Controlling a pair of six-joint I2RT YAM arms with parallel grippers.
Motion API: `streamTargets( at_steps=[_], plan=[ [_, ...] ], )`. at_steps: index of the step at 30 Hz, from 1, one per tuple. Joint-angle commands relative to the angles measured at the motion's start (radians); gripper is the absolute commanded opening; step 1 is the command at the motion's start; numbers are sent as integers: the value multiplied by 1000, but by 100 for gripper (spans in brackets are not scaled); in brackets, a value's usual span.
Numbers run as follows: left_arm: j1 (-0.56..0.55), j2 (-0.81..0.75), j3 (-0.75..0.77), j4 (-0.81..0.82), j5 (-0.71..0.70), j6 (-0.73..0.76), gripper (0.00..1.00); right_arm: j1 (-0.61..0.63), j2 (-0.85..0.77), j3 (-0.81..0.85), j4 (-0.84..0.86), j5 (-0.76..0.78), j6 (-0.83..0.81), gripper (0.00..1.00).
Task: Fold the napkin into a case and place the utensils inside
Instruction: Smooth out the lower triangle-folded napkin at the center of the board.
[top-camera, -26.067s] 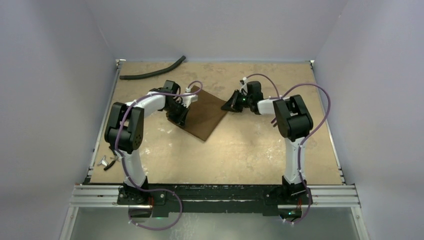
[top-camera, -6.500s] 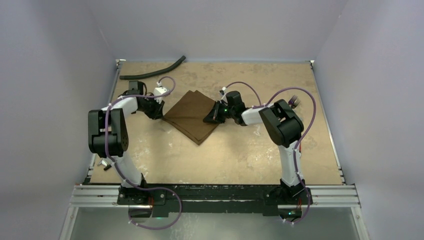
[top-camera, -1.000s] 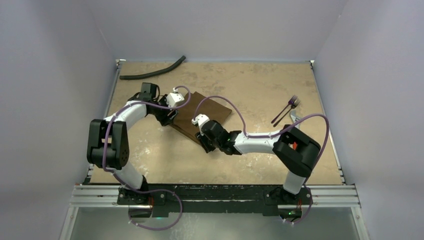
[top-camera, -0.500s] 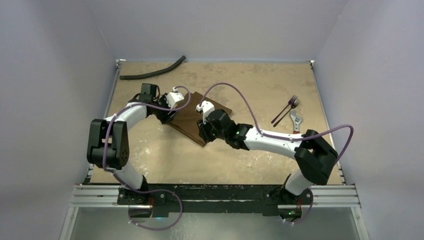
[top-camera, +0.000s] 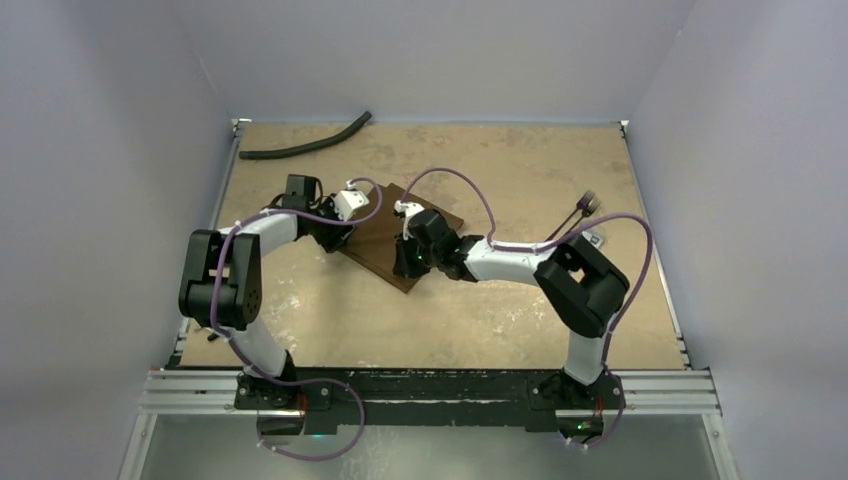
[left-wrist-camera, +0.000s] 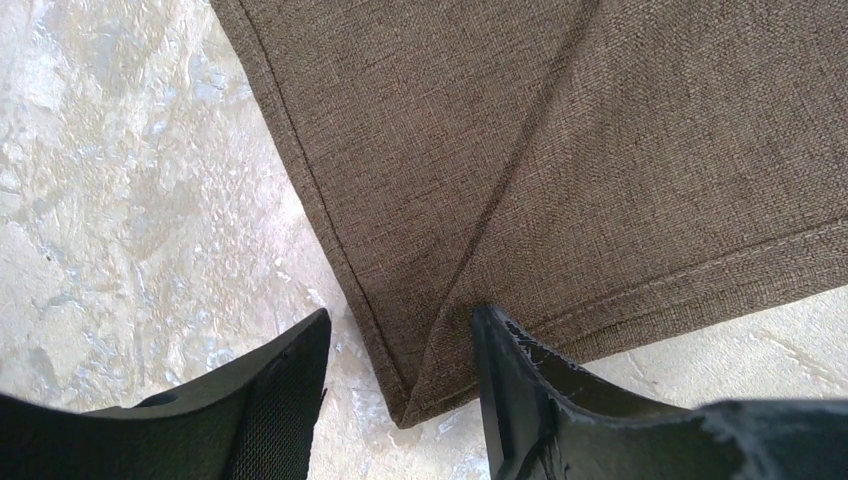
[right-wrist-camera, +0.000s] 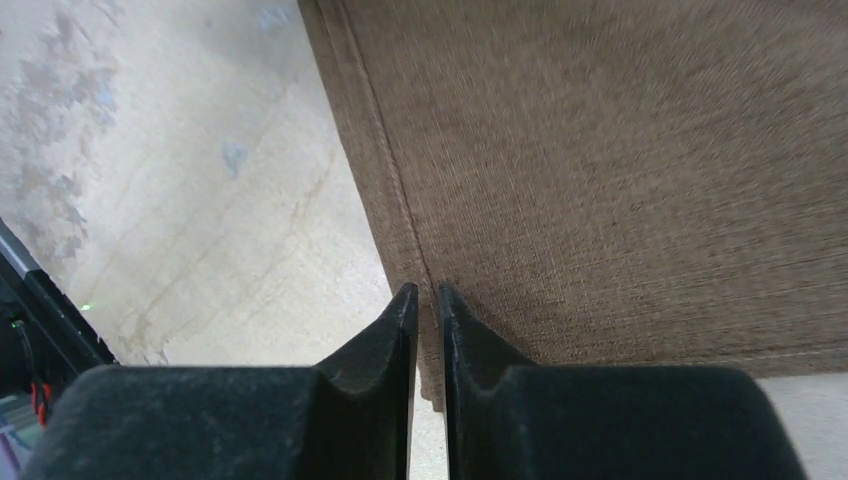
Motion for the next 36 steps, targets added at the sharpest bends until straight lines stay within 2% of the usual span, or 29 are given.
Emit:
streamTargets(
  at_steps=[1, 6, 11, 20, 23, 25, 27, 32, 34, 36],
  plan=[
    [1, 5, -34, 40, -1, -5, 53, -57, 15, -32, 18, -96, 92, 15],
    [-1, 14, -34, 37, -14, -10, 51, -151, 26, -68, 6, -181, 104, 13],
    [-3, -8, 7, -72, 34, -35, 50, -194, 66, -50, -60, -238, 71, 11],
    [-12, -141, -32, -235, 236, -110, 51, -250, 27, -13, -192, -157, -12, 14],
    [-11, -165, -4, -274, 258, -130, 53, -251, 3, 61, -259, -94, -97, 23],
    [-12, -188, 23, -287, 237, -140, 58, -251, -36, 92, -270, -39, -142, 34],
    [-9, -220, 59, -294, 187, -141, 64, -244, -79, 113, -285, -21, -189, 41],
    [44, -284, 172, -301, 154, -126, 74, -132, -177, 132, -292, 123, -357, 53],
    [47, -291, 208, -348, 184, -68, 76, -61, -216, 96, -246, 186, -461, 57],
    [46, -296, 202, -399, 239, 37, 77, -24, -263, 17, -177, 166, -564, 64]
  ],
)
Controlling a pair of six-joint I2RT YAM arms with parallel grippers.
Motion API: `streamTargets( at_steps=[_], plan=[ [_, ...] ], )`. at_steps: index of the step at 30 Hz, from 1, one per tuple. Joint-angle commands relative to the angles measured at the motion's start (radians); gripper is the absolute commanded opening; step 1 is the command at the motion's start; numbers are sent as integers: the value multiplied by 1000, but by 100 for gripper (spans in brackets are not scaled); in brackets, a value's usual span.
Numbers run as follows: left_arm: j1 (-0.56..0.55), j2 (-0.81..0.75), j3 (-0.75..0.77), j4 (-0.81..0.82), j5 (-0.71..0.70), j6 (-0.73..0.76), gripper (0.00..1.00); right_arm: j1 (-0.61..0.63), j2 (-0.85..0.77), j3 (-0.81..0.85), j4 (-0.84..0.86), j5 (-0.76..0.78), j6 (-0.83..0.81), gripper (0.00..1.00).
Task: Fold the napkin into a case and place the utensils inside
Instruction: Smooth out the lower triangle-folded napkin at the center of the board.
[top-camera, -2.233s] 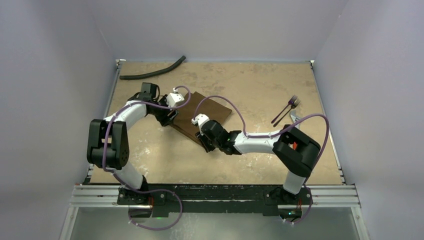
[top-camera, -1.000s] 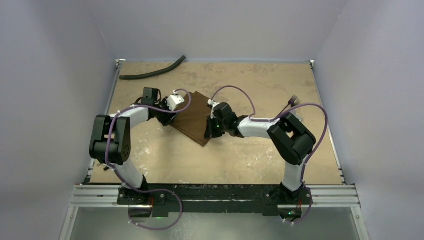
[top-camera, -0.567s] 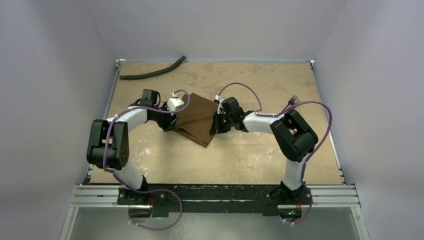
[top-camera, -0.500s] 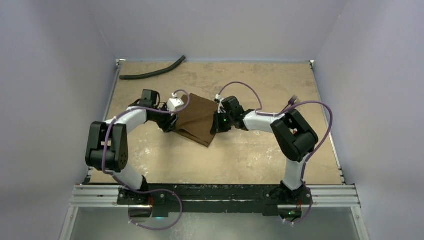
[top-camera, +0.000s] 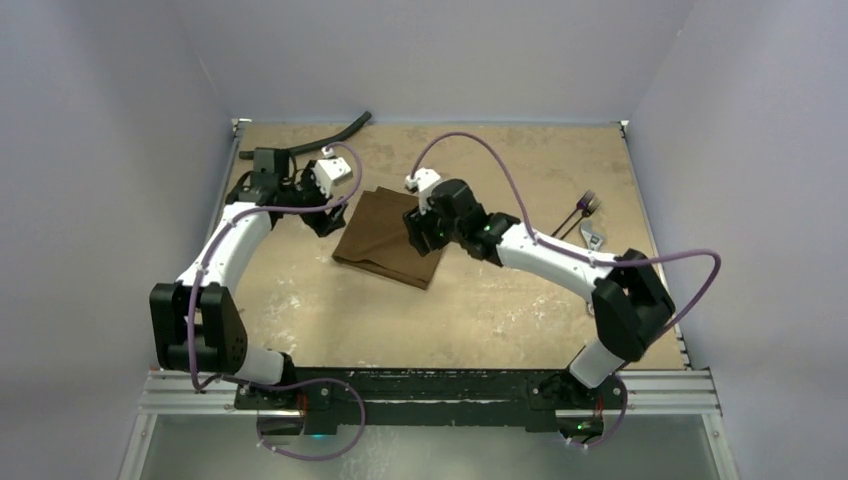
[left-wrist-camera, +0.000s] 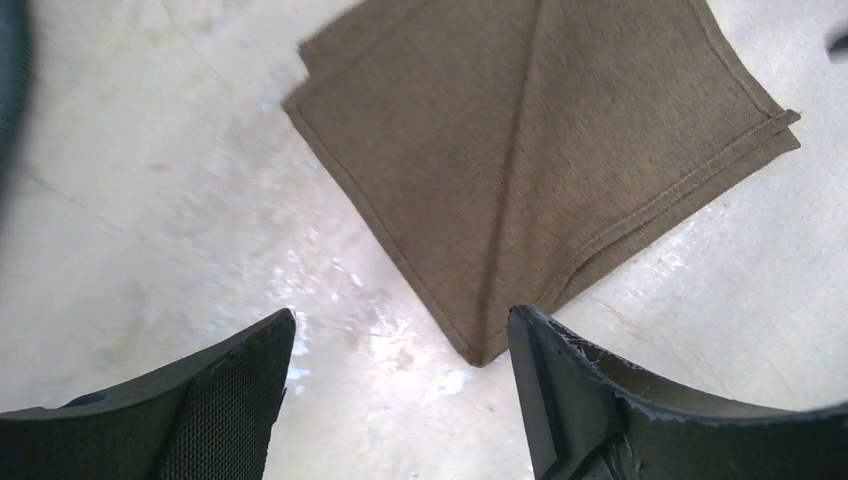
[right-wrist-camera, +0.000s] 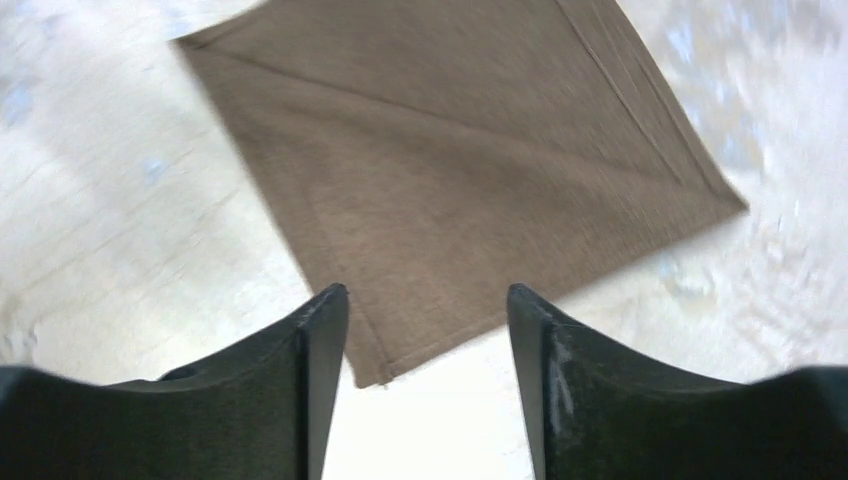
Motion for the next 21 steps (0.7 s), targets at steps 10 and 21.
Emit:
streamTargets(
  at_steps=[10, 21],
  plan=[
    [4, -184, -287, -30, 132, 714, 69, 169, -144, -230, 196, 64, -361, 99],
    [-107, -160, -417, 126, 35, 989, 70, 206, 36, -172, 89, 95, -534, 91]
  ],
)
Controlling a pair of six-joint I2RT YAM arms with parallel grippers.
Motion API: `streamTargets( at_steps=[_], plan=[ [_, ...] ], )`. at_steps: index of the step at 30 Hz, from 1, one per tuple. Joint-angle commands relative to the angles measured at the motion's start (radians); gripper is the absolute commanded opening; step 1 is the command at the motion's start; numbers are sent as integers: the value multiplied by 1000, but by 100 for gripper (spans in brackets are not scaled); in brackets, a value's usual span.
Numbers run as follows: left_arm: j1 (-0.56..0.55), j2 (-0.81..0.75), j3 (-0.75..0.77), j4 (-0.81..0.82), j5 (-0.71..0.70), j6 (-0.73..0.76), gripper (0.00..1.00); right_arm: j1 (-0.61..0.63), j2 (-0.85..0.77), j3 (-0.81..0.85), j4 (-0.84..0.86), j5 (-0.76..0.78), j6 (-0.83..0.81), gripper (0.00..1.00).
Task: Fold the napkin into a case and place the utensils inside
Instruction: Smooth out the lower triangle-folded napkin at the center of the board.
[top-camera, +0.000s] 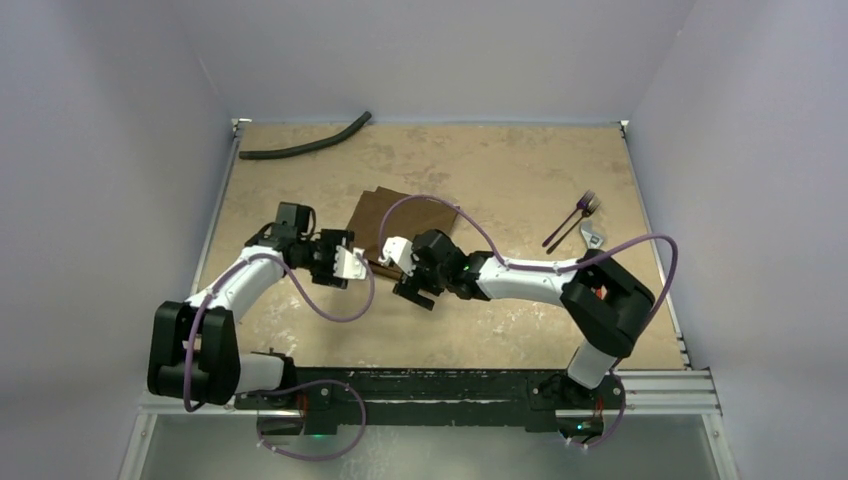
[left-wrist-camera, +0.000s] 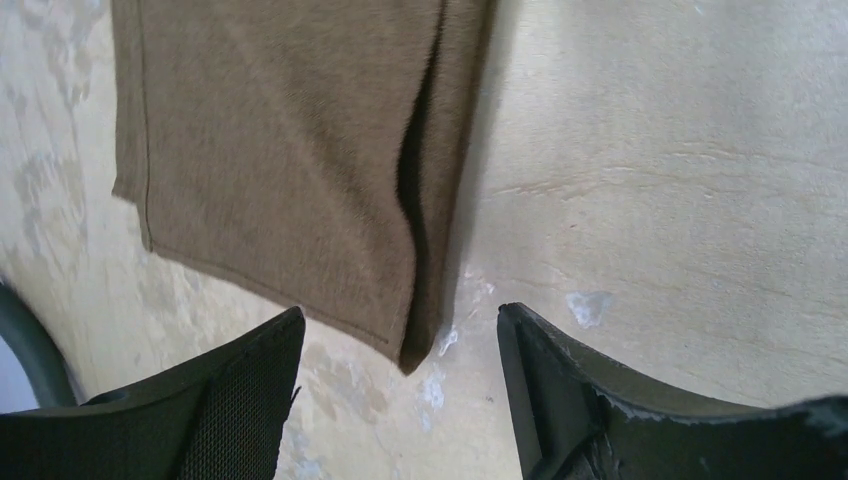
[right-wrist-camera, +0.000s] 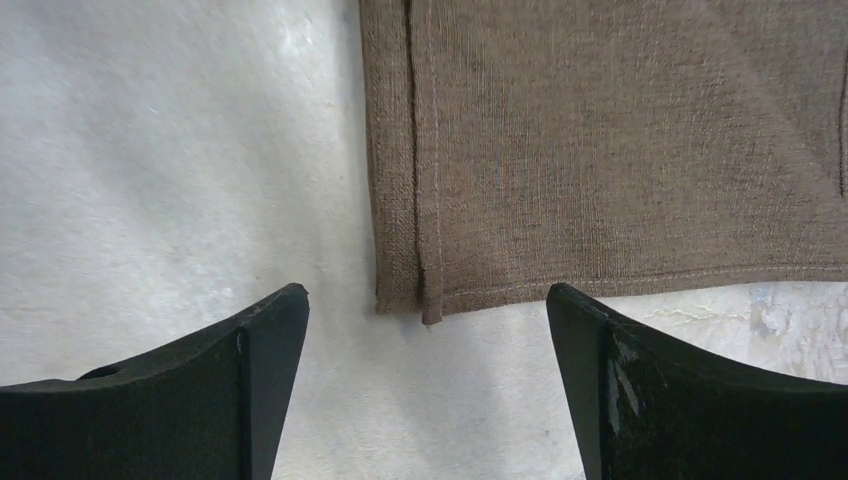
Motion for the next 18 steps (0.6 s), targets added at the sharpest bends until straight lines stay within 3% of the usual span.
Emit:
streamTargets(
  at_steps=[1, 6, 14, 18],
  plan=[
    [-45, -5, -67, 117, -27, 161, 70, -3, 11, 38, -22, 51, -110, 90],
    [-56, 21, -133, 226, -75, 221, 68, -3, 38, 26, -39, 33, -138, 88],
    [-57, 98, -138, 251, -133, 297, 65, -5, 90, 32, 2, 52, -150, 81],
    [-60, 141, -134, 289, -158, 276, 63, -16, 101, 37, 10, 44, -137, 69]
  ],
)
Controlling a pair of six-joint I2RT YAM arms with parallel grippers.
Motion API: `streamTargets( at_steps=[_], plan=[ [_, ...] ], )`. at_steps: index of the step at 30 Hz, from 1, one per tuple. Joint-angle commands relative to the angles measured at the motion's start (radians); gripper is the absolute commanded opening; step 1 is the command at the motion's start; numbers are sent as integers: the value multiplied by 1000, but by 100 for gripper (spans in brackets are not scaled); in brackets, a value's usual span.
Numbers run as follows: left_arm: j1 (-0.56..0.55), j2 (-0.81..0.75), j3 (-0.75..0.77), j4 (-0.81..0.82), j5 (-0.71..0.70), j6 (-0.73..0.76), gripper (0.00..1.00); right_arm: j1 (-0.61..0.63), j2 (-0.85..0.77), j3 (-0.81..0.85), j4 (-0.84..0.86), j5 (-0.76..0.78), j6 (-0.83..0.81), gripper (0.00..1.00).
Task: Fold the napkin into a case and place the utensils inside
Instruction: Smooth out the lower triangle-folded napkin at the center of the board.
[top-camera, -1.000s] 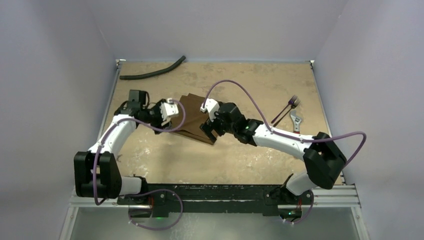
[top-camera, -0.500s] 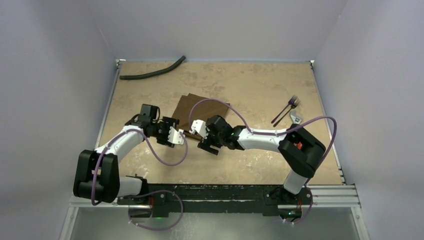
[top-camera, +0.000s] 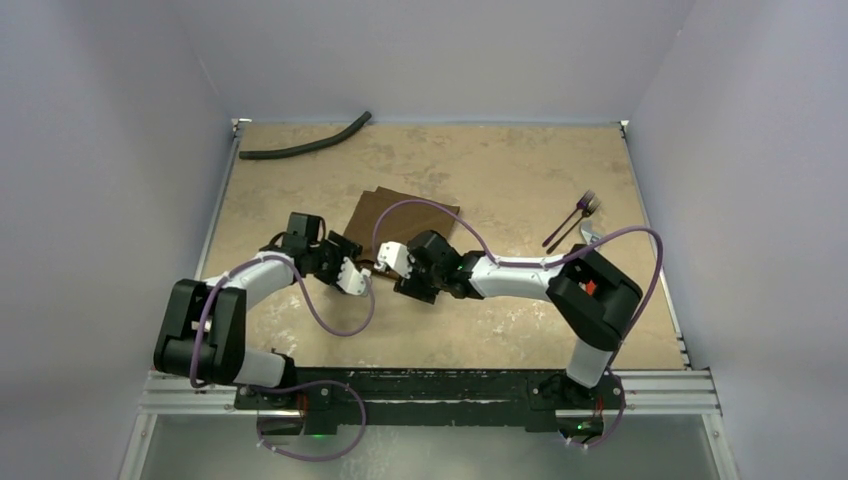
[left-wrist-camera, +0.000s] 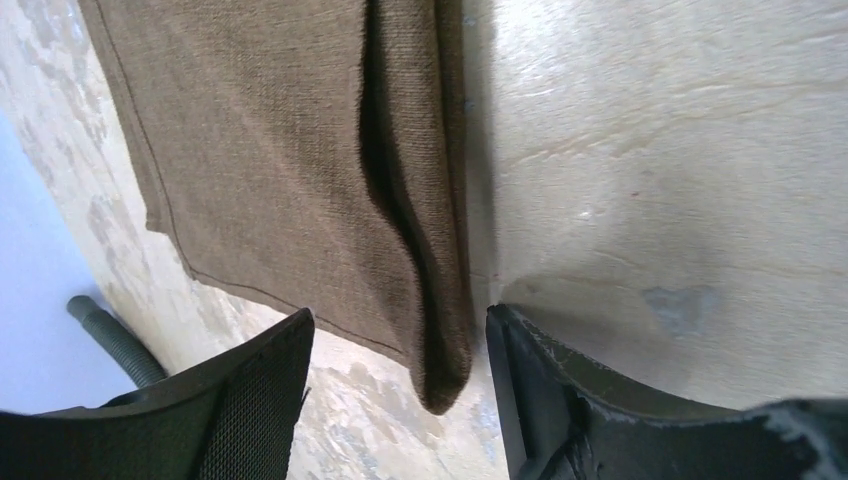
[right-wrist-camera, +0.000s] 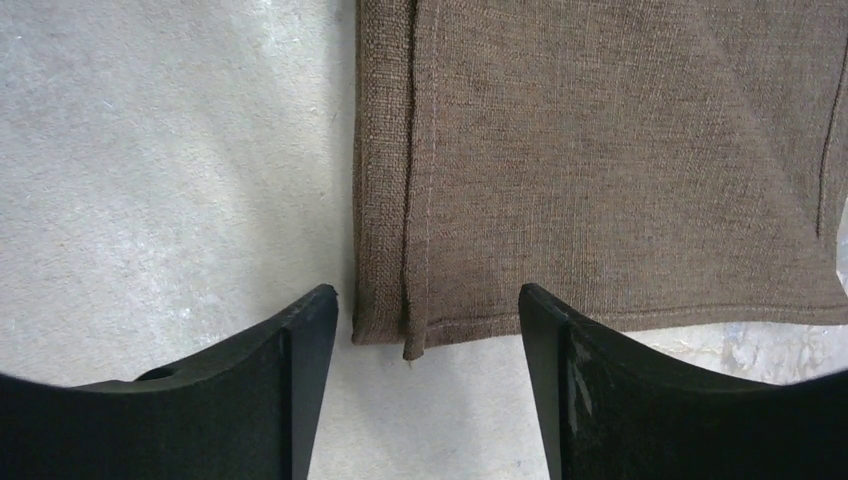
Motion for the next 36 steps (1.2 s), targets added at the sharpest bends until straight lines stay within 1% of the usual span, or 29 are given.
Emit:
streamTargets(
  at_steps=[1, 3, 8, 11, 14, 17, 21, 22, 25, 27, 29, 32, 36],
  plan=[
    [-6, 69, 4, 30, -41, 17, 62, -23, 31, 19, -5, 10, -2, 66],
    [-6, 96, 12, 29, -54, 13, 60, -35, 35, 19, -5, -8, 9, 62],
    [-21, 144, 37, 30, -78, -20, 51, -56, 47, 21, -4, -49, 22, 63],
    [-23, 162, 40, 34, -80, -23, 48, -55, 47, 15, -8, -68, 27, 63],
    [-32, 186, 41, 53, -89, -38, 40, -55, 55, 6, -4, -100, 28, 59],
    [-46, 218, 57, 51, -109, -62, 32, -56, 73, 12, -7, -116, 39, 49],
    [-49, 236, 71, 50, -112, -74, 29, -57, 93, 29, -20, -134, 64, 26],
    [-49, 244, 76, 46, -114, -74, 24, -58, 95, 33, -23, -138, 71, 22],
    [-50, 261, 85, 32, -130, -76, 1, -60, 78, 25, -12, -132, 97, 11],
    [-50, 261, 86, 23, -131, -85, 0, -66, 56, 14, 2, -125, 116, 4],
    [-50, 240, 85, 16, -116, -108, 0, -67, 21, -6, 23, -121, 132, 0],
    [-49, 179, 93, 0, -79, -165, 0, -68, -35, -32, 53, -122, 154, 0],
    [-48, 122, 161, -148, -18, -212, 0, -67, -87, -41, 68, -136, 167, 0]
  ],
)
